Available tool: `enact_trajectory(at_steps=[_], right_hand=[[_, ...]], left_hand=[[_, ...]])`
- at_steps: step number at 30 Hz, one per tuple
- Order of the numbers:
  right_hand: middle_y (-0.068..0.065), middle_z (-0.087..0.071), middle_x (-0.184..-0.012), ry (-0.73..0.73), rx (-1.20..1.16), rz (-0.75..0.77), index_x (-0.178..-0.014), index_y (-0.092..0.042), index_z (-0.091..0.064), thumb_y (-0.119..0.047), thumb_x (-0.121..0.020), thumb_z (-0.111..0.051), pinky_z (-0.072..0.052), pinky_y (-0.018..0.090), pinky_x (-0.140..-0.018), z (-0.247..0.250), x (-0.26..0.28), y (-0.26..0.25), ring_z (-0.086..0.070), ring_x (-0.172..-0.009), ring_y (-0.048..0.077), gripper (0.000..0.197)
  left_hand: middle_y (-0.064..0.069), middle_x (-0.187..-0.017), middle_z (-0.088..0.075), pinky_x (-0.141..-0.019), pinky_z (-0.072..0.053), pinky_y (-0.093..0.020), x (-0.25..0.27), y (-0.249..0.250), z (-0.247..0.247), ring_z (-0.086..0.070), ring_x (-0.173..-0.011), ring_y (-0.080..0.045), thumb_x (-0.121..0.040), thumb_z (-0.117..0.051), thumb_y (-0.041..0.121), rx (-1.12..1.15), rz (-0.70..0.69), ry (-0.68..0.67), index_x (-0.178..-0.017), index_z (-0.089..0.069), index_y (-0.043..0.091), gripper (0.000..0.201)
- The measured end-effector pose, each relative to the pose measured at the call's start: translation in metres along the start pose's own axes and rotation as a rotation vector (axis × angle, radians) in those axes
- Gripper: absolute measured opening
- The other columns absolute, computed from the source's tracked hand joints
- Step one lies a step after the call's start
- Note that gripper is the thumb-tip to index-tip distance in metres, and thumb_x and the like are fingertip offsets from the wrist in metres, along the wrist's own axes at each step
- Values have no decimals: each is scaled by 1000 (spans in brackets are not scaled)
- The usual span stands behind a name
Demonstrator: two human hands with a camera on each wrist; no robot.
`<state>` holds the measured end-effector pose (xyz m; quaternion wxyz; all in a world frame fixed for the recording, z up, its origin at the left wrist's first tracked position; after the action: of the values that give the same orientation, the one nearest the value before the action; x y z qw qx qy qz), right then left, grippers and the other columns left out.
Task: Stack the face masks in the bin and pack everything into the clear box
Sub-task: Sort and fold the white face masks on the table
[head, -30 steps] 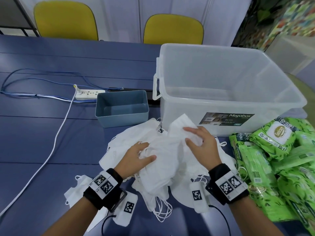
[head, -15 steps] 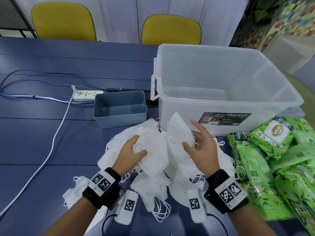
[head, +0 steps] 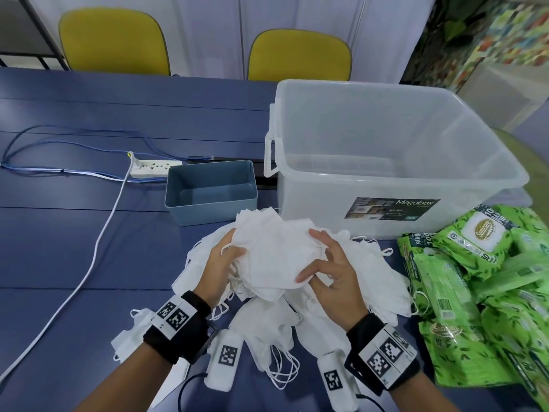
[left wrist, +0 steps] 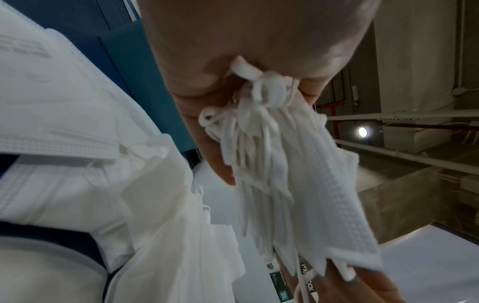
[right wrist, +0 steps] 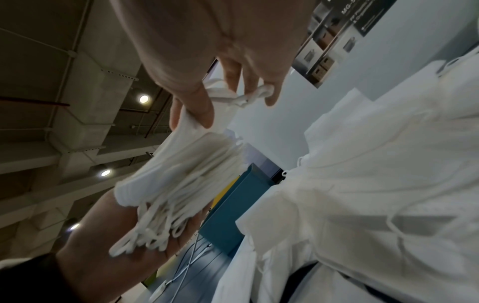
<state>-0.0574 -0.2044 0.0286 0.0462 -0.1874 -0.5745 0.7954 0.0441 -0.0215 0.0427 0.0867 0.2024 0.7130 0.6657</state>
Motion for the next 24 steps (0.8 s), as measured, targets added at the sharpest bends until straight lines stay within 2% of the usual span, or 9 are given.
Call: enact_trajectory(at_steps=[5,7,10,13,15,17,19,21,24], right_hand=[[-5,-60,-124,85,20,4,-73,-28,-74,1,-75,-59,-38,16,-100,3,0,-5,-54,-118,7,33],[-11,-67,-109,163,54,7,-87,-33,-75,-5,-75,-67,-44,15,-91,4,1,-5,-60,-106,6,32],[-20,-66,-89,261,202,51,-93,-38,-72,-15,-72,-73,-41,10,-77,6,1,-6,-54,-85,1,32],[-24,-59,-76,289,245,67,-88,-35,-66,-31,-73,-68,-37,6,-67,4,-1,-12,-48,-69,1,15],[-21,-56,-69,243,192,24,-88,-37,-63,-24,-73,-70,-38,6,-62,-1,-2,-19,-47,-60,3,21],[-20,-53,-62,147,143,-50,-100,-35,-63,-9,-75,-72,-37,5,-58,-8,-3,-28,-47,-54,3,37],[-20,-50,-55,49,125,-131,-123,-29,-56,-5,-78,-69,-36,6,-55,-18,-7,-32,-47,-51,4,52],[-14,-48,-49,-11,96,-183,-137,-31,-42,-7,-80,-68,-37,11,-53,-27,-11,-34,-44,-47,6,66],[11,-56,-58,-44,-10,-284,-141,-33,-34,-13,-84,-68,-53,32,-53,-39,-17,-35,-46,-49,9,70]], left_hand=[[5,-97,-67,-63,-44,-7,3,6,-5,-61,-74,6,-90,-38,-8,-56,-53,-8,-118,-59,4,38],[10,-91,-66,-63,-45,-8,2,5,-6,-60,-74,2,-89,-43,2,-97,-62,0,-114,-61,9,31],[-1,-109,-63,-84,-45,-22,0,-3,-5,-56,-102,-15,-76,-45,16,-126,-73,-23,-111,-58,19,38],[4,-111,-58,-82,-42,-19,1,-9,-6,-54,-99,-5,-71,-45,13,-119,-83,-21,-112,-53,24,43],[9,-119,-53,-81,-43,-12,2,-8,-8,-53,-99,3,-71,-46,12,-138,-107,-37,-121,-48,27,52],[15,-132,-48,-92,-40,-11,2,-11,-10,-47,-115,2,-72,-46,11,-195,-131,-69,-130,-43,35,62],[11,-134,-50,-98,-36,-12,3,-14,-12,-43,-123,-5,-74,-44,10,-270,-149,-125,-126,-48,45,63],[-4,-125,-55,-92,-38,-10,6,-17,-16,-48,-116,-10,-75,-43,12,-320,-140,-167,-112,-58,52,57],[-5,-113,-61,-100,-41,-26,9,-17,-18,-53,-109,-12,-77,-43,18,-268,-76,-135,-98,-65,39,37]])
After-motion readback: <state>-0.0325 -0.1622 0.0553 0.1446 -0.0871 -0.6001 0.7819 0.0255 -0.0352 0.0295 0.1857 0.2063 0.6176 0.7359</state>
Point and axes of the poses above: each hand's wrist, its own x-axis away from the middle knuckle, its own z-axis out of the back of the hand, y = z × x, the point moved 1 cm from there along -x, towards the middle knuckle
